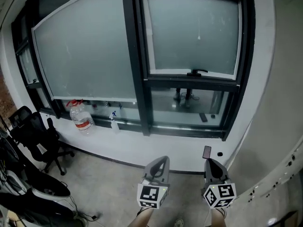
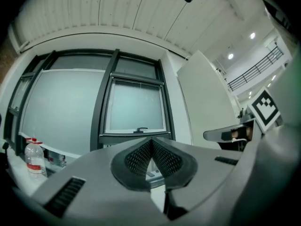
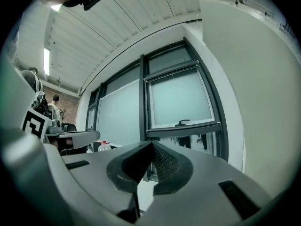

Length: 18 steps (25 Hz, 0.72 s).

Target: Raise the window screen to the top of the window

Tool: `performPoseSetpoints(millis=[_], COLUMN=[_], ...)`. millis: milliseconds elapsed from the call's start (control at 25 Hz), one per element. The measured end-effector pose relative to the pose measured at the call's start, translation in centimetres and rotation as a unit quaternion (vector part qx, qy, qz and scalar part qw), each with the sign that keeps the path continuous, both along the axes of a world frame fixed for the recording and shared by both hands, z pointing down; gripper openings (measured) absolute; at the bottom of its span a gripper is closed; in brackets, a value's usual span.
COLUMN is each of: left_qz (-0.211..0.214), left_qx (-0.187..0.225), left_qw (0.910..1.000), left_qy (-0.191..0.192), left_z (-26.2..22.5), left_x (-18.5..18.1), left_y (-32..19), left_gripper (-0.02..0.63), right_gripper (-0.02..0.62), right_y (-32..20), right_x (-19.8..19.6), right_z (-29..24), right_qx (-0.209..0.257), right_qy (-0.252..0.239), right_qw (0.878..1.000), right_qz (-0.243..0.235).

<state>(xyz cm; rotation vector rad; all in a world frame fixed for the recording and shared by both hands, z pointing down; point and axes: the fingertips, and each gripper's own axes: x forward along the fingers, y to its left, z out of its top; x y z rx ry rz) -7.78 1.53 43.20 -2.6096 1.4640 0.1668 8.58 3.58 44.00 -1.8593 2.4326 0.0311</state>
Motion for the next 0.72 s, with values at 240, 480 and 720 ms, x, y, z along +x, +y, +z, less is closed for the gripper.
performPoseSetpoints(millis=[240, 480, 720], left_qz=[0.011, 0.018, 0.013], left_qx=[-0.004, -0.024, -0.014], left_qw=[0.9999, 0.9995, 0.9997], left_qy=[-0.009, -0.003, 0.017], left_z=[0.8, 1.6, 1.0], left_x=[-7.3, -11.1, -11.7], left_y=[7.0, 12.9, 17.8], left_gripper=[0.003, 0.003, 0.003], right_gripper=[0.006, 0.006, 0.006], right_y=[6.0, 12.3, 17.9], right_x=[-7.0, -11.5, -12.5], right_z=[-0.4, -1.5, -1.9], right_qx=[0.01, 0.025, 0.035], right_qy=[0.007, 0.001, 0.006], right_qw=[1.0, 0.999, 0.999], right_qz=[0.022, 0.022, 0.011])
